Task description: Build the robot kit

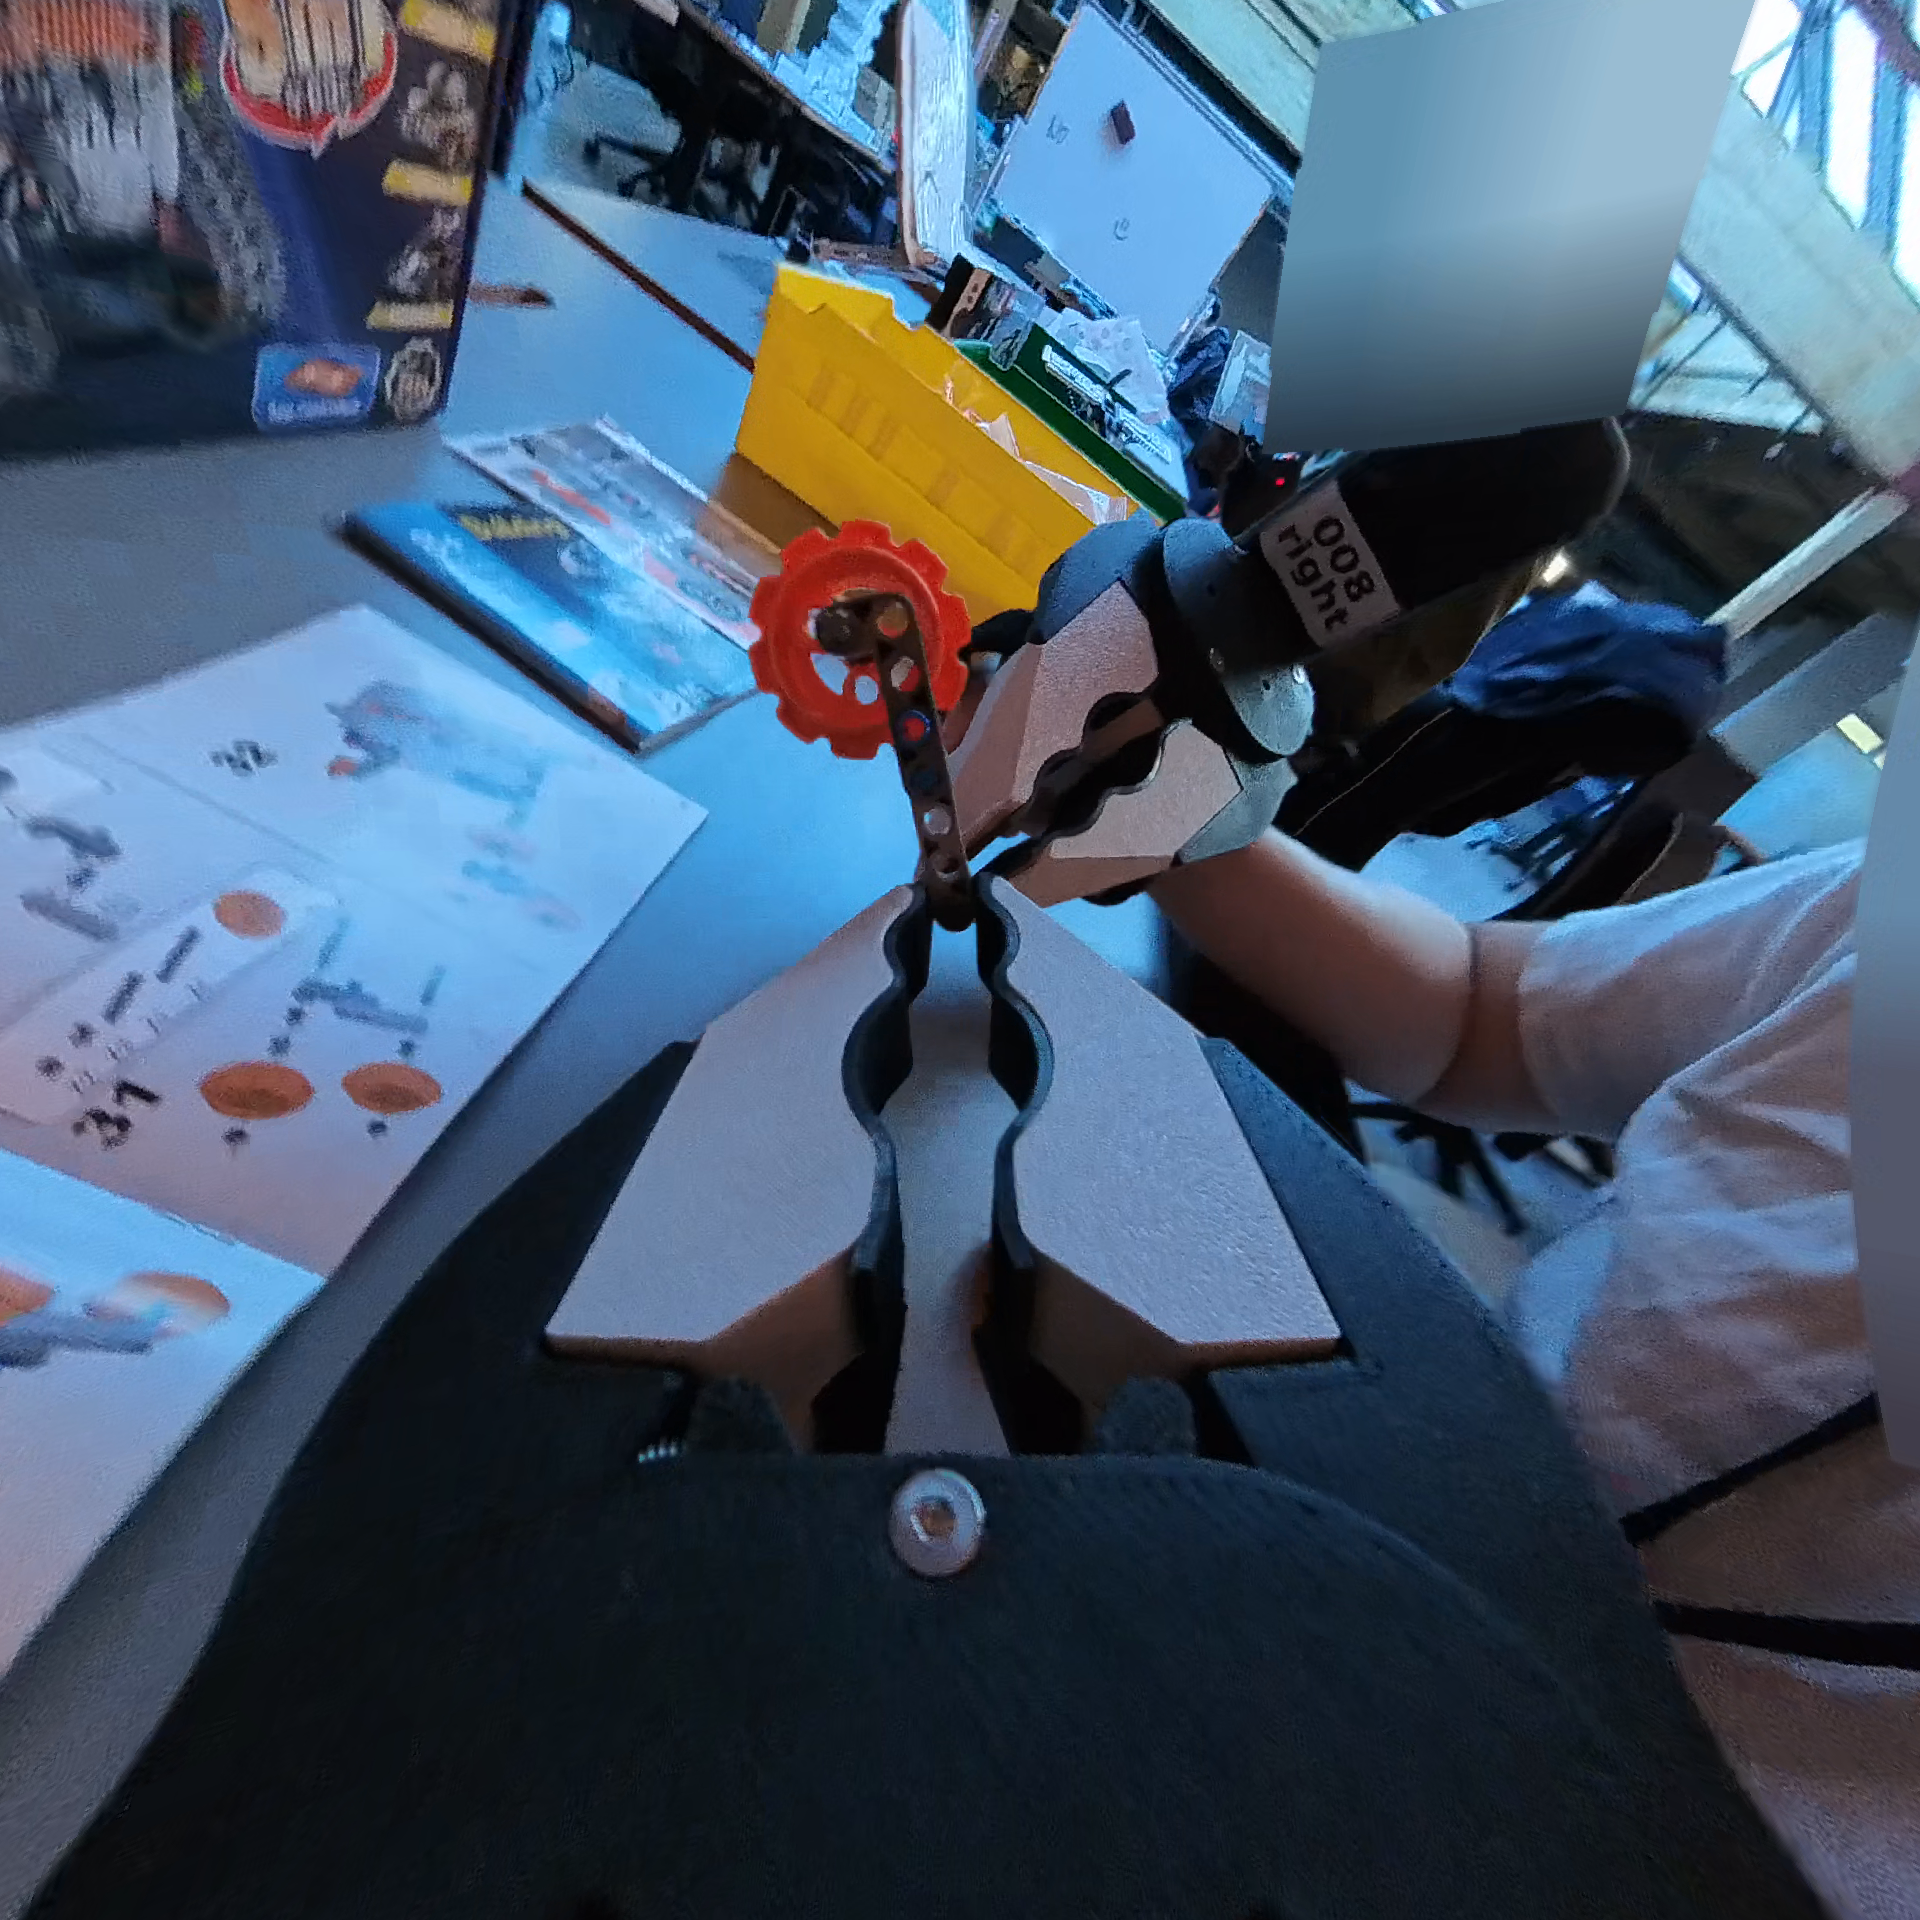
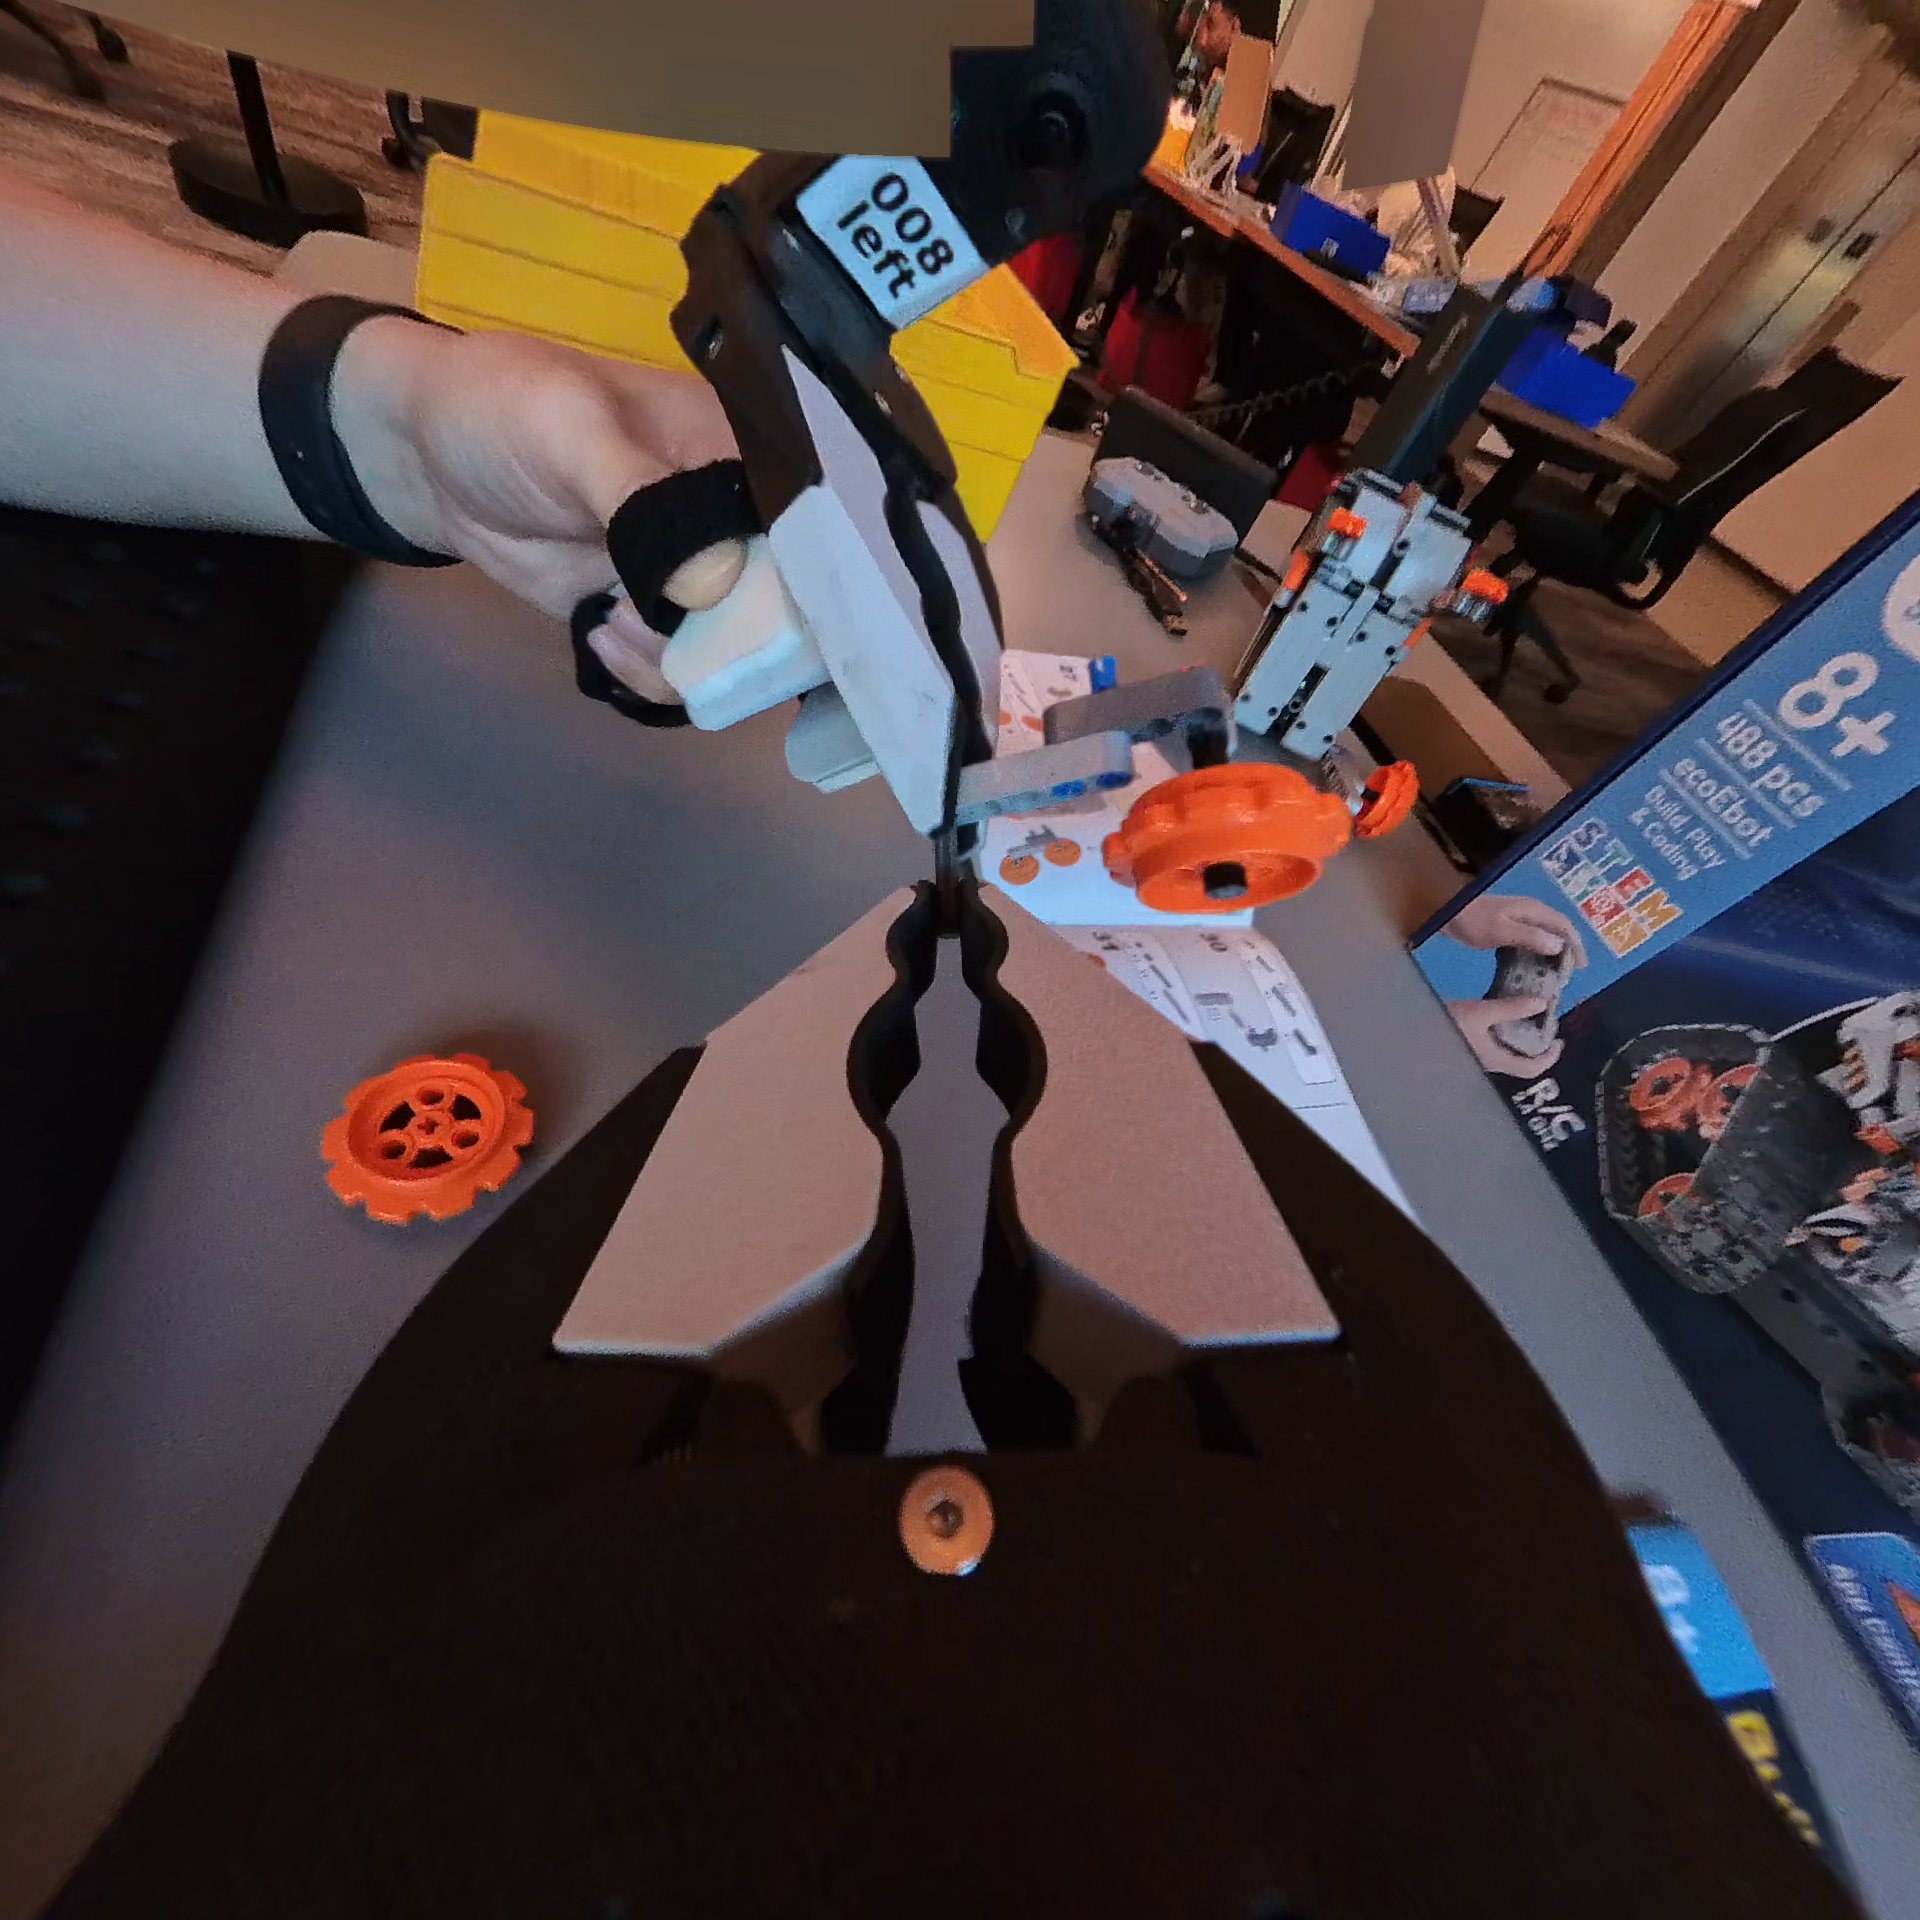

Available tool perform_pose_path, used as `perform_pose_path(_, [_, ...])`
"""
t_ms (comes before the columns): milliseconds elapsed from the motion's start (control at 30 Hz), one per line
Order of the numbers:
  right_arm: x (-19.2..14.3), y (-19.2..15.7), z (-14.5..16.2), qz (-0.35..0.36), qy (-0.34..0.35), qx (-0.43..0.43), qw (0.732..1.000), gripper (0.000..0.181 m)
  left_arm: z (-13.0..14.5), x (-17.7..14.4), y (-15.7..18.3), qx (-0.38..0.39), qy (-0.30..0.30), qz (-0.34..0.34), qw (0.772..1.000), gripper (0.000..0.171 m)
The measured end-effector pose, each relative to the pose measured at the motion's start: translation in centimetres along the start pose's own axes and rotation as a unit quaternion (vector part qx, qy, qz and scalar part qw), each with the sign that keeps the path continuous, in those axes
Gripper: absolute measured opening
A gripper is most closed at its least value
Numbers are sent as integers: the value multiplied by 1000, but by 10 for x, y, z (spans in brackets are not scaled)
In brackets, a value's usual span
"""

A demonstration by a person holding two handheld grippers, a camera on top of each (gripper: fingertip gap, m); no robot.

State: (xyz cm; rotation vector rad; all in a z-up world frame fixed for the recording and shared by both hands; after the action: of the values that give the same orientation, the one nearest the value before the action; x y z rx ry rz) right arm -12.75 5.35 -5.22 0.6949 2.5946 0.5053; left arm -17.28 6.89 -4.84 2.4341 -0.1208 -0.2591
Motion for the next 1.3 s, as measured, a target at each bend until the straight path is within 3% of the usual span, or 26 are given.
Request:
perform_pose_path(133, [-10, -3, -6, 18, -13, -82, 996, 2, 2, 2, 11, 94, -6, -11, 995, 6])
perform_pose_path(200, [-17, -2, -8, 26, -21, -94, 995, 1, 3, 3, 15, 133, -4, -13, 991, 14])
perform_pose_path(300, [-25, -1, -8, 34, -57, -137, 988, 2, 11, 8, 17, 137, -23, -4, 990, 14])
perform_pose_path(500, [-25, -7, -6, -7, -127, -157, 979, 2, 22, 21, 21, -1, -37, 60, 998, 14])
perform_pose_path(600, [-21, -4, -6, -7, -158, -186, 970, 2, 17, 20, 19, -134, -12, 112, 985, 8])
perform_pose_path(667, [-20, -3, -1, -23, -186, -195, 963, 2, 18, 16, 14, -171, -16, 112, 979, 6])
perform_pose_path(800, [-22, 1, 14, -71, -253, -209, 942, 2, 13, 1, 7, -20, -45, 6, 999, 3])
perform_pose_path(867, [-20, 4, 11, -86, -261, -217, 937, 2, 2, -5, 0, 79, -13, -65, 995, 22])
perform_pose_path(900, [-17, 4, 6, -98, -255, -215, 938, 2, 0, -4, 2, 116, -1, -70, 991, 35])
perform_pose_path(1000, [-9, 1, -8, -122, -240, -221, 937, 2, 5, 7, 10, 185, -10, -66, 980, 39])
perform_pose_path(1167, [-4, -1, -17, -124, -217, -219, 943, 2, 14, 15, 9, 210, -27, -77, 974, 6])
perform_pose_path(1300, [-7, 2, -15, -104, -188, -195, 957, 2, 11, 9, 8, 181, -20, -59, 981, 5])
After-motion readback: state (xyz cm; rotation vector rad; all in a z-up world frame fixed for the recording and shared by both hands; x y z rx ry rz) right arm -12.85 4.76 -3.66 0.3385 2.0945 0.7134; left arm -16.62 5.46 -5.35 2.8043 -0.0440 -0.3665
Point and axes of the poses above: each gripper's, where its closed fingertips meet, x out along the fingers, z out of its underside, y = z × x across the jaws, the point moved 3 cm from there along -x, back along the fingers, and after that the axes turned 8 degrees about -x, right-handed, at the moved point
